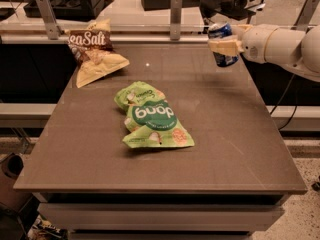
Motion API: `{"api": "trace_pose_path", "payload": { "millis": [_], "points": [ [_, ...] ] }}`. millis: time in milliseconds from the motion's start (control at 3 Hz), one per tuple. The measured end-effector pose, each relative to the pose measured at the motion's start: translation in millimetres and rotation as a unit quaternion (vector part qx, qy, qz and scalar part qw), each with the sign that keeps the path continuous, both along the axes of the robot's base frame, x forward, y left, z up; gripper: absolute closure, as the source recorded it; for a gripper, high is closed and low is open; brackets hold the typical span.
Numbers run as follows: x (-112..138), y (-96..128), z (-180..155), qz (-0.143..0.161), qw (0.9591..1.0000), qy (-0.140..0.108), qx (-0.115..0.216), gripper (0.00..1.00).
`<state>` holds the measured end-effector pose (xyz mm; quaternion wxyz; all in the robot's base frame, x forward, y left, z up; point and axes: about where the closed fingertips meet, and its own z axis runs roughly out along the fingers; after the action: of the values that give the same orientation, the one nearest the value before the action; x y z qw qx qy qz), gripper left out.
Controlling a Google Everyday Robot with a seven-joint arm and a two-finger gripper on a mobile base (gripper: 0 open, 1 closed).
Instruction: Place pepsi can upright
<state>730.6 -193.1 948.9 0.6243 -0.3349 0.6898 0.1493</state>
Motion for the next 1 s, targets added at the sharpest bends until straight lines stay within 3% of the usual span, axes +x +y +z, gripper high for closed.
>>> {"api": "trace_pose_path", "payload": {
  "millis": [333, 1000],
  "points": [
    [0.9, 10.7, -3.9, 0.022, 0.9997, -0.015, -0.001, 1.00],
    [4.9, 29.0, -14.7, 0.055, 0.9982, -0.022, 0.004, 1.00]
  ]
}}
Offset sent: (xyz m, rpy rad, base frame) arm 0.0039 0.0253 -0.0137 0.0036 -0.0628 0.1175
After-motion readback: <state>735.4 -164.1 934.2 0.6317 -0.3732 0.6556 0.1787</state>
